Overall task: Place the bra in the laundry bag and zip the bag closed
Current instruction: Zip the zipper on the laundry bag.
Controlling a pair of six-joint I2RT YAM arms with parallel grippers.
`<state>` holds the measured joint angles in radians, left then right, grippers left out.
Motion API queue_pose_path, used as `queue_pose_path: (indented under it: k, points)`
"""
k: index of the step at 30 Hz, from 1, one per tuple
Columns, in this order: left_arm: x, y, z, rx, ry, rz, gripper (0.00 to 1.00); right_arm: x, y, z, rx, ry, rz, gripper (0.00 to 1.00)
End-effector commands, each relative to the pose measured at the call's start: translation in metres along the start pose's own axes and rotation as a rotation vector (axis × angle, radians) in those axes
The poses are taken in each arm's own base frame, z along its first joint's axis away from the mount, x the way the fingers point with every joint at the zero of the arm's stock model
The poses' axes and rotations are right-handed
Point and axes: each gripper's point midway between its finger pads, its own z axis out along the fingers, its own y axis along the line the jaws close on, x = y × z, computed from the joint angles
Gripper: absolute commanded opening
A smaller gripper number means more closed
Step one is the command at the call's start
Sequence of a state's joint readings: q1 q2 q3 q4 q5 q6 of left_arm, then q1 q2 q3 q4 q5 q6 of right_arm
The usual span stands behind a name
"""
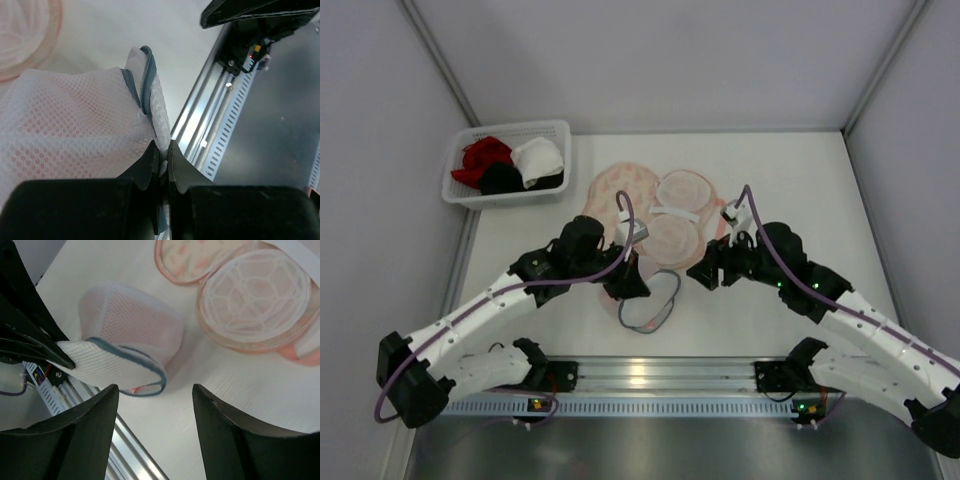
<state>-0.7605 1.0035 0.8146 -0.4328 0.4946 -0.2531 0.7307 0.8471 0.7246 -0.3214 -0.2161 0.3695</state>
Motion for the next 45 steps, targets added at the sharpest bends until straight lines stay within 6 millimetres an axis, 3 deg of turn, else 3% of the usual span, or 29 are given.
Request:
queue_pose_path:
  k: [1,5,9,13,17,19,26,27,28,30,33,34,39,45]
  points:
    - [-0.013,-0.033,-0.006,0.183,0.042,0.092,0.0,-0.008,0.004,0.002,-0.041,-0.045,-0.111,0.62]
    - [-0.005,-0.048,0.0,0.305,0.115,0.044,0.0,-0.009,-0.004,0.004,0.006,-0.045,-0.093,0.64]
    - [0.026,-0.025,0.017,0.257,0.227,-0.013,0.0,-0.005,-0.003,0.003,-0.006,-0.049,-0.08,0.65]
    - [0.047,-0.013,0.026,0.246,0.296,-0.028,0.0,0.015,-0.009,0.007,-0.013,-0.034,-0.068,0.65]
    - [0.048,-0.009,0.029,0.236,0.308,-0.013,0.0,0.028,-0.005,0.016,-0.063,-0.015,-0.041,0.62]
    - [0.046,-0.006,0.029,0.217,0.303,0.003,0.06,0.036,-0.005,0.021,-0.08,0.001,-0.035,0.61]
    - [0.034,-0.004,0.021,0.155,0.253,0.034,0.35,0.027,0.018,0.022,-0.214,-0.027,-0.078,0.59]
    - [0.031,-0.003,0.019,0.146,0.243,0.041,0.39,0.019,0.025,0.023,-0.254,-0.063,-0.102,0.58]
    - [0.031,-0.002,0.019,0.139,0.238,0.044,0.4,0.022,0.028,0.023,-0.284,-0.058,-0.119,0.58]
    - [0.03,-0.001,0.019,0.129,0.233,0.047,0.39,0.031,0.045,0.02,-0.403,-0.055,-0.166,0.56]
    - [0.029,-0.003,0.017,0.139,0.231,0.05,0.33,0.034,0.049,0.021,-0.434,-0.066,-0.218,0.58]
    - [0.028,-0.001,0.017,0.126,0.227,0.053,0.17,0.034,0.052,0.023,-0.438,-0.064,-0.233,0.58]
    - [0.028,0.0,0.017,0.109,0.223,0.046,0.0,0.047,0.056,0.04,-0.456,0.016,-0.299,0.59]
    - [0.019,-0.006,0.01,0.109,0.184,0.061,0.0,0.068,0.064,0.057,-0.469,0.085,-0.343,0.64]
